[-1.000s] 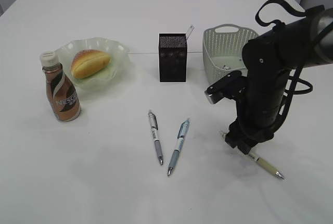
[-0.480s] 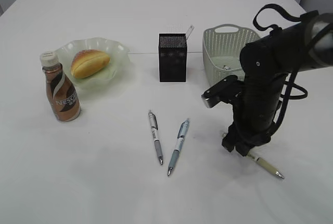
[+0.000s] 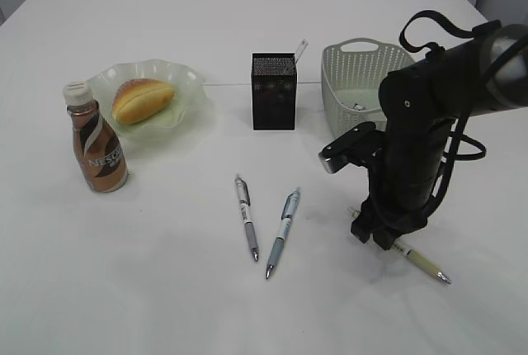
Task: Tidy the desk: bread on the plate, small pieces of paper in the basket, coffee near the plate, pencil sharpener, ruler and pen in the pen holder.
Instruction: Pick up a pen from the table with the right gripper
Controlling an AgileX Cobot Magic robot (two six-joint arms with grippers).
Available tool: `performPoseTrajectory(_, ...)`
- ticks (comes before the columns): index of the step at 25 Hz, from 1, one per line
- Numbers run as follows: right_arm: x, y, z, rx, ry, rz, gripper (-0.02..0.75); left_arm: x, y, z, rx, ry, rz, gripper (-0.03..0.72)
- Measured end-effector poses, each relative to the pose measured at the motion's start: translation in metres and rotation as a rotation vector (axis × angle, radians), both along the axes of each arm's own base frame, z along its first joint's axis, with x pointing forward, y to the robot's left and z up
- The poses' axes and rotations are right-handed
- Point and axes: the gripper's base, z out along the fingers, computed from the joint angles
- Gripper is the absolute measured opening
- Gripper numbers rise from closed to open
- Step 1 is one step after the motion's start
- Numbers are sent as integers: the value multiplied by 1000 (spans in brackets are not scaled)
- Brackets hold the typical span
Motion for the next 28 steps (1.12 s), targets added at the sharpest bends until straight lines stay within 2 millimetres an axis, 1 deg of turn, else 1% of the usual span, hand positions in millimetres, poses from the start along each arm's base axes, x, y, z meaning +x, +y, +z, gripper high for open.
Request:
performPoseTrajectory(10, 0, 0, 0, 5, 0, -3, 309, 0, 0, 0, 1, 1, 0, 283)
performPoseTrajectory(15, 0, 1, -7, 2, 22, -8, 309, 0, 0, 0, 1, 1, 0, 281)
performPoseTrajectory(23, 1, 1, -8, 1, 27, -8, 308, 0, 0, 0, 1, 1, 0, 280)
performPoseTrajectory(25, 1, 1, -8, 2, 28, -9, 295, 0, 0, 0, 1, 1, 0, 279)
performPoseTrajectory(28, 0, 2, -8, 5, 35, -14, 226, 0, 0, 0, 2, 1, 1, 279)
